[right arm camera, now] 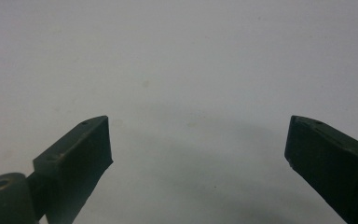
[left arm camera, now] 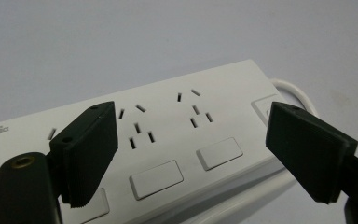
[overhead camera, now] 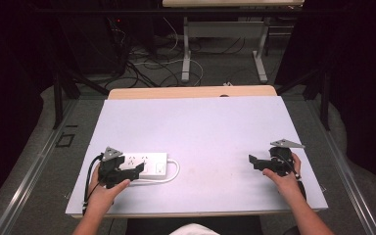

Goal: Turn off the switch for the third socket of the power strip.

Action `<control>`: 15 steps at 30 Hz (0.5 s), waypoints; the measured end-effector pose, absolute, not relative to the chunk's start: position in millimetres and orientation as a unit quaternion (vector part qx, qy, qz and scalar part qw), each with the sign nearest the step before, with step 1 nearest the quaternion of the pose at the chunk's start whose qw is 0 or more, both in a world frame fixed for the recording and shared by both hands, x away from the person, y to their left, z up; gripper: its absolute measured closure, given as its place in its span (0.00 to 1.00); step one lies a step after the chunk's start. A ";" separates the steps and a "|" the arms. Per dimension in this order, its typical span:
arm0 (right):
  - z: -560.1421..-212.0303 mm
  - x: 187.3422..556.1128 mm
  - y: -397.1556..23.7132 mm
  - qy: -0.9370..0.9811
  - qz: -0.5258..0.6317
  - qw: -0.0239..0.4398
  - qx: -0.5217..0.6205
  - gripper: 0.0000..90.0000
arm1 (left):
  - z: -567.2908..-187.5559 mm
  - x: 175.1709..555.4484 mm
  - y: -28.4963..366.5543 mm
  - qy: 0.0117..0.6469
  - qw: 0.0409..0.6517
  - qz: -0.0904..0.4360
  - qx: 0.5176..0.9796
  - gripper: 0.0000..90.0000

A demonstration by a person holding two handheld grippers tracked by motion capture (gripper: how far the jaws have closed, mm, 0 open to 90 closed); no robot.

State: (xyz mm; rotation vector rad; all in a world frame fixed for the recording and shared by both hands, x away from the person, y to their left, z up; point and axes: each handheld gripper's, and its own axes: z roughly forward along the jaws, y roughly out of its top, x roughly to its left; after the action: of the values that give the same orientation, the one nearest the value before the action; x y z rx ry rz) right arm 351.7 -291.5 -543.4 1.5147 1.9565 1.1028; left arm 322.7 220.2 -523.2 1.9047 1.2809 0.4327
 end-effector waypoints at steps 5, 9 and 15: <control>-543.4 351.8 -291.6 0.707 0.397 0.217 0.544 0.07 | -523.9 325.0 216.0 0.501 0.390 0.167 0.755 0.16; -543.5 351.8 -291.7 0.706 0.398 0.216 0.545 0.07 | -524.3 327.0 212.6 0.492 0.399 0.167 0.755 0.03; -543.2 351.3 -291.8 0.707 0.398 0.215 0.543 0.07 | -525.5 329.7 206.6 0.483 0.406 0.179 0.754 0.00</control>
State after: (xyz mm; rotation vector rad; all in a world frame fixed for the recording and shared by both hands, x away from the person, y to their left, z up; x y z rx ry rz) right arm 351.3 -291.8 -543.2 1.5072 1.9609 1.1037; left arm 329.7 206.6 -525.5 1.9031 1.2196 0.4527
